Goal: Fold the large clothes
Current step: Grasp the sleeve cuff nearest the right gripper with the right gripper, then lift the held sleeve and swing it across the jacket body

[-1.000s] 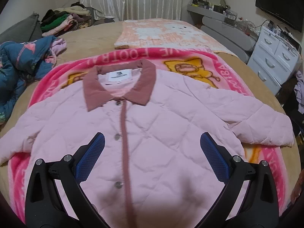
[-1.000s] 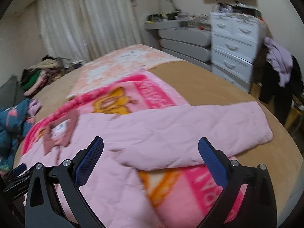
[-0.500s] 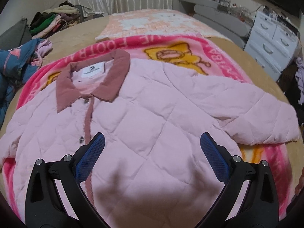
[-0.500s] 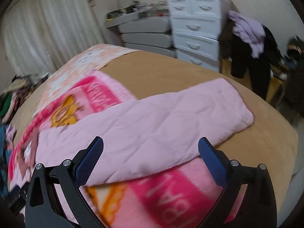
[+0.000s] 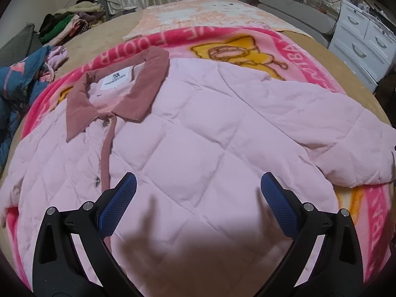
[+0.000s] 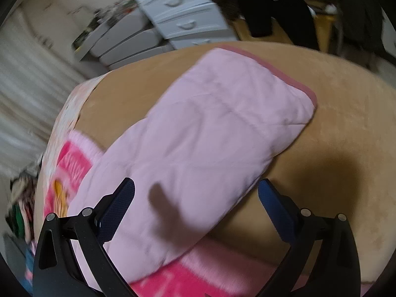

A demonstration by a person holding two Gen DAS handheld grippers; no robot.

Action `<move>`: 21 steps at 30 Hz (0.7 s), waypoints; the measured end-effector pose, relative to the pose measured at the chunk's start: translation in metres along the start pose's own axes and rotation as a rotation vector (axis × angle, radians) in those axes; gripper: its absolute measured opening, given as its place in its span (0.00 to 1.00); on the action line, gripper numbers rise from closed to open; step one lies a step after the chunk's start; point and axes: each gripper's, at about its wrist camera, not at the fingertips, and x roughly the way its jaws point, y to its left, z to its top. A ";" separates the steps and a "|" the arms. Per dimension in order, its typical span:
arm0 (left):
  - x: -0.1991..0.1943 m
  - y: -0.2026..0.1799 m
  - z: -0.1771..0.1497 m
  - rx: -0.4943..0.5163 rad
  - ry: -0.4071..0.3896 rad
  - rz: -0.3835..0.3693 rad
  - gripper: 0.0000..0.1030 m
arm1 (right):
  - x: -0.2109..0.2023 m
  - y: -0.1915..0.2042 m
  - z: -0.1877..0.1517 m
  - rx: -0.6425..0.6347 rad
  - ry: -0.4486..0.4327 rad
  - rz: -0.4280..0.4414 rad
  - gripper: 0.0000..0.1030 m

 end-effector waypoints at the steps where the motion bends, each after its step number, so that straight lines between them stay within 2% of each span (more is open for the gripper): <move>1: 0.000 0.002 0.001 0.000 -0.004 0.003 0.91 | 0.008 -0.007 0.003 0.031 0.014 0.012 0.96; 7: -0.005 0.015 0.003 -0.002 -0.009 0.021 0.91 | 0.019 -0.025 0.023 0.145 -0.037 0.102 0.96; 9: -0.011 0.021 0.004 0.008 -0.012 0.039 0.91 | 0.020 -0.029 0.024 0.170 -0.051 0.143 0.93; 12: -0.019 0.032 0.005 0.008 -0.011 0.043 0.91 | 0.015 -0.044 0.022 0.220 -0.105 0.204 0.60; 13: -0.022 0.036 0.006 0.005 -0.007 0.043 0.91 | 0.014 -0.051 0.021 0.244 -0.118 0.273 0.44; 14: -0.026 0.039 0.006 0.000 -0.006 0.037 0.91 | 0.014 -0.055 0.021 0.261 -0.119 0.317 0.35; 17: -0.036 0.045 0.006 0.000 -0.017 0.031 0.91 | 0.004 -0.047 0.022 0.222 -0.143 0.389 0.23; 21: -0.052 0.055 0.009 -0.012 -0.045 0.024 0.91 | -0.031 -0.017 0.024 0.101 -0.188 0.452 0.20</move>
